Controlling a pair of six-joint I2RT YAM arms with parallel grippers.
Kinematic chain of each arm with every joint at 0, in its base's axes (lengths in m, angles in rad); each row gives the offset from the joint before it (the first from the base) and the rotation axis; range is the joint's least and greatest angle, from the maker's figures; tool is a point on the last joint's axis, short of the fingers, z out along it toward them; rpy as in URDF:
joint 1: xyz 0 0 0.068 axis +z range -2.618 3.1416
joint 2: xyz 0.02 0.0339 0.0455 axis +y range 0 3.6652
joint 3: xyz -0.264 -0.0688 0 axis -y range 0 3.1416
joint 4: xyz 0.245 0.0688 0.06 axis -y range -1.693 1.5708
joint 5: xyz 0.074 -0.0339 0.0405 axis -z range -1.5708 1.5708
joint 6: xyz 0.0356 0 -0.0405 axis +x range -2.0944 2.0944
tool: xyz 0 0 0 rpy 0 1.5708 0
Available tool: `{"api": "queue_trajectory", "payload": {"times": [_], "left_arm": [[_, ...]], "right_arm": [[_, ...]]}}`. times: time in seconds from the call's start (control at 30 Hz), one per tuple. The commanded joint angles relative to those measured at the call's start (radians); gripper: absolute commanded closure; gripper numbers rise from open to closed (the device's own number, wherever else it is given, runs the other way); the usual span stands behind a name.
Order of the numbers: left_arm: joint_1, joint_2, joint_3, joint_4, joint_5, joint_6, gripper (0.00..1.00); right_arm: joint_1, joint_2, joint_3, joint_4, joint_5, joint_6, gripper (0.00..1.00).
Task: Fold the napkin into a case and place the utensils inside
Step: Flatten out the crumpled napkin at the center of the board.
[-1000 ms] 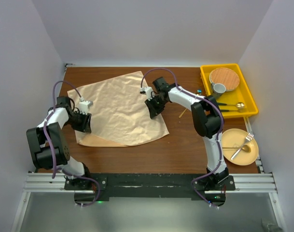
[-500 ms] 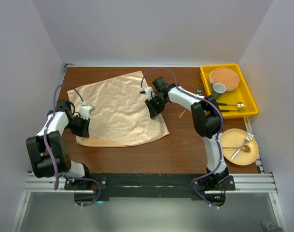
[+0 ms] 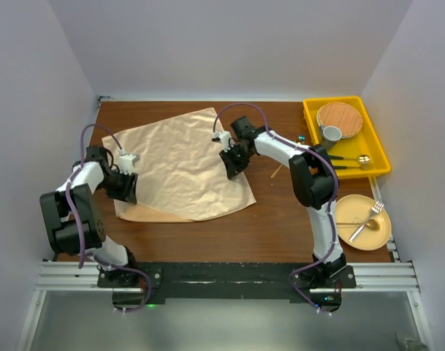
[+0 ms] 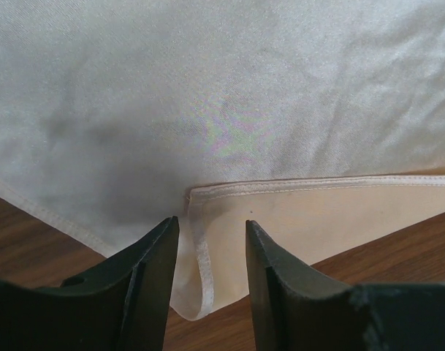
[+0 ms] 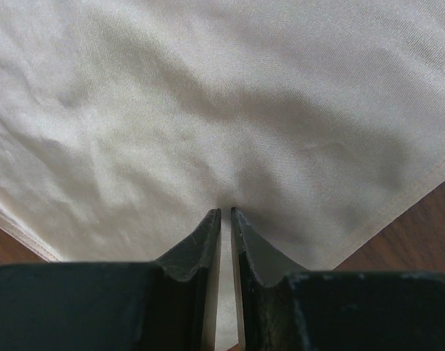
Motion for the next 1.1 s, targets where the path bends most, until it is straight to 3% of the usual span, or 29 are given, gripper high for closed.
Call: {"api": "queue_trajectory", "payload": {"times": [0.0, 0.17, 0.27, 0.4, 0.53, 0.67, 0.73, 0.77, 0.87, 1.07], "left_arm": [[0.009, 0.045, 0.015, 0.04, -0.01, -0.032, 0.53], [0.011, 0.062, 0.017, 0.014, 0.026, -0.02, 0.61], [0.008, 0.026, 0.028, -0.03, 0.046, 0.003, 0.82], [0.009, -0.04, 0.037, -0.11, 0.069, 0.08, 0.99], [0.009, -0.109, 0.026, -0.225, 0.066, 0.251, 1.0], [0.011, -0.186, -0.015, -0.398, 0.025, 0.545, 1.0], [0.011, -0.229, -0.049, -0.435, -0.002, 0.607, 0.91], [0.014, -0.243, -0.058, -0.469, -0.016, 0.652, 0.74], [0.03, -0.273, -0.051, -0.524, 0.017, 0.699, 0.52], [0.093, -0.275, 0.061, -0.578, 0.209, 0.716, 0.5]], "right_arm": [[0.002, 0.025, -0.012, -0.009, 0.069, 0.0, 0.85], [0.003, 0.025, -0.019, -0.008, 0.073, -0.002, 0.85], [0.003, 0.025, -0.023, -0.006, 0.079, -0.003, 0.85], [0.002, 0.021, -0.035, -0.008, 0.088, -0.006, 0.85], [0.002, 0.024, -0.039, -0.011, 0.098, -0.008, 0.85], [0.002, 0.019, -0.04, -0.024, 0.107, -0.02, 0.85], [0.002, 0.01, -0.046, -0.03, 0.107, -0.025, 0.86], [0.002, 0.004, -0.051, -0.031, 0.105, -0.026, 0.87], [0.003, -0.027, -0.086, -0.015, 0.099, -0.025, 0.87], [0.003, -0.062, -0.144, -0.017, 0.098, -0.028, 0.87]]}}
